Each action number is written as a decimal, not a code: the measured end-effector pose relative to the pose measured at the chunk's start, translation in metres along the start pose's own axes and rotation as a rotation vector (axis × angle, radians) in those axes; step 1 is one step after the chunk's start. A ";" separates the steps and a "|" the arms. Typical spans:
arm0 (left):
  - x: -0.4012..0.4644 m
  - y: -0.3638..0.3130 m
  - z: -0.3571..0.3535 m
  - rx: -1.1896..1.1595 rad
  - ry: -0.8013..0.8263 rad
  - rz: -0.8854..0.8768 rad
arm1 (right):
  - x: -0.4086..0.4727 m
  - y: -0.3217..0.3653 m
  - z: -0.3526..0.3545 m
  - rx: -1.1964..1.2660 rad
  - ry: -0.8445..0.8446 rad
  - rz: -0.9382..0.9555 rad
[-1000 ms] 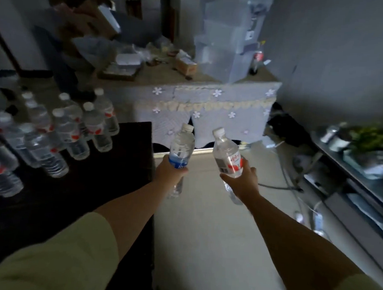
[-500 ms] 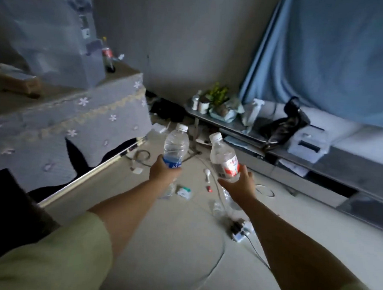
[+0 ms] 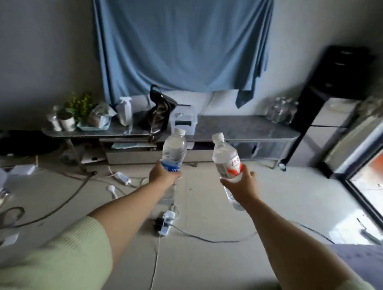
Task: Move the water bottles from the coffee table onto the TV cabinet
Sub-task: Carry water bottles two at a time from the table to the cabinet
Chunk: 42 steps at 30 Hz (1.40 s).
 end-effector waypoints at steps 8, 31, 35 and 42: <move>-0.040 -0.081 -0.165 0.035 0.312 -0.086 | 0.051 -0.102 0.120 -0.025 -0.251 -0.259; 0.047 -0.192 -0.385 0.199 0.675 -0.223 | 0.206 -0.178 0.160 -0.013 -0.442 -0.535; 0.053 -0.212 -0.429 0.216 0.709 -0.225 | 0.244 -0.197 0.178 -0.001 -0.429 -0.538; 0.060 -0.269 -0.527 0.188 0.711 -0.241 | 0.344 -0.245 0.236 -0.049 -0.411 -0.503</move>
Point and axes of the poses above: each hand's wrist, its own x-axis towards the middle knuckle, its own z-axis out of the back of the hand, y = z × x, the point moved 1 cm from there along x, towards the middle knuckle, and after that the axes turned 6 degrees about -y, right-handed, at the moved point
